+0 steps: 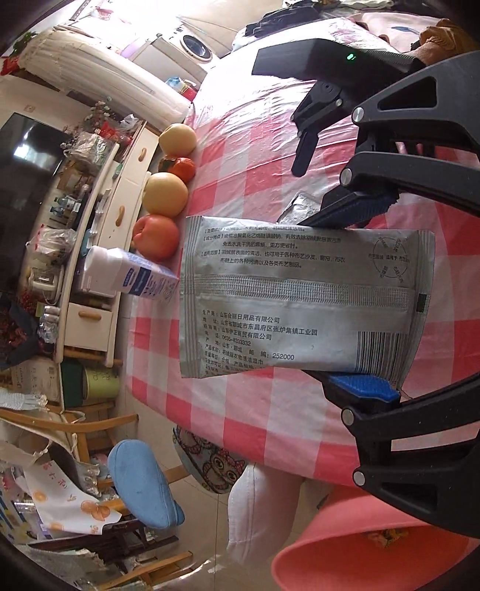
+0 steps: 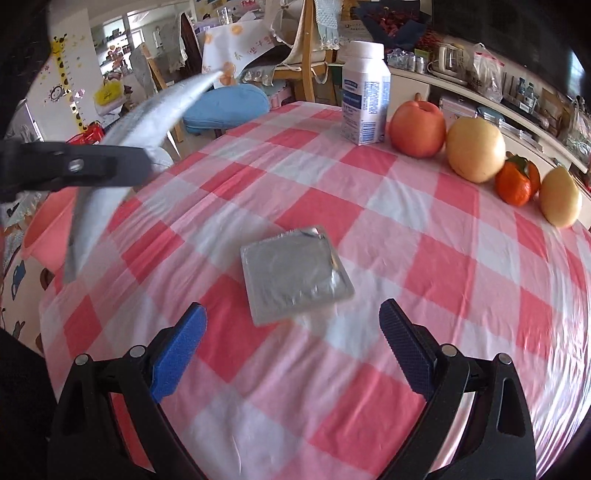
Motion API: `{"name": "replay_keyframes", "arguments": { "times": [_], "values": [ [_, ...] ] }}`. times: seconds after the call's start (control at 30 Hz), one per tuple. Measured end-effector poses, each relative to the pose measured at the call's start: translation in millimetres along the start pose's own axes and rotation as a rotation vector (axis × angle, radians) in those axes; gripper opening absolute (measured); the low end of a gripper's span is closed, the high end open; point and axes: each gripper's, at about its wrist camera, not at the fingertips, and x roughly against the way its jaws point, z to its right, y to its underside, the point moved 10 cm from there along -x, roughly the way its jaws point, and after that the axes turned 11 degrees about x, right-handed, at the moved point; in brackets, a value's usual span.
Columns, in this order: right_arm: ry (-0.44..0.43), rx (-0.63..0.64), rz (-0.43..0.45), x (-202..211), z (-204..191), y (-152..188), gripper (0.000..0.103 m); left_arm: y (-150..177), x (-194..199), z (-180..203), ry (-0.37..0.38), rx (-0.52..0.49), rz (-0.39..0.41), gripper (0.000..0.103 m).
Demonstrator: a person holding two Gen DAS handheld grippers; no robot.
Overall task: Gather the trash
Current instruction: 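Close the left tool on the white bag while the right tool grasps the silver foil packet, then carry the white bag and foil packet to the pink bucket and open both tools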
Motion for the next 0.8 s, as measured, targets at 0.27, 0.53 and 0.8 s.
{"name": "replay_keyframes", "arguments": {
  "times": [0.27,0.53,0.8],
  "values": [
    [0.031,0.048,-0.052,-30,3,-16,0.077,-4,10,-17,0.011,0.041,0.022,0.068],
    [0.064,0.058,-0.038,-31,4,-16,0.067,-7,17,-24,0.025,0.065,0.038,0.068],
    [0.102,0.067,-0.024,-21,-4,-14,0.063,-8,27,-35,0.026,0.085,0.064,0.068]
  ]
}}
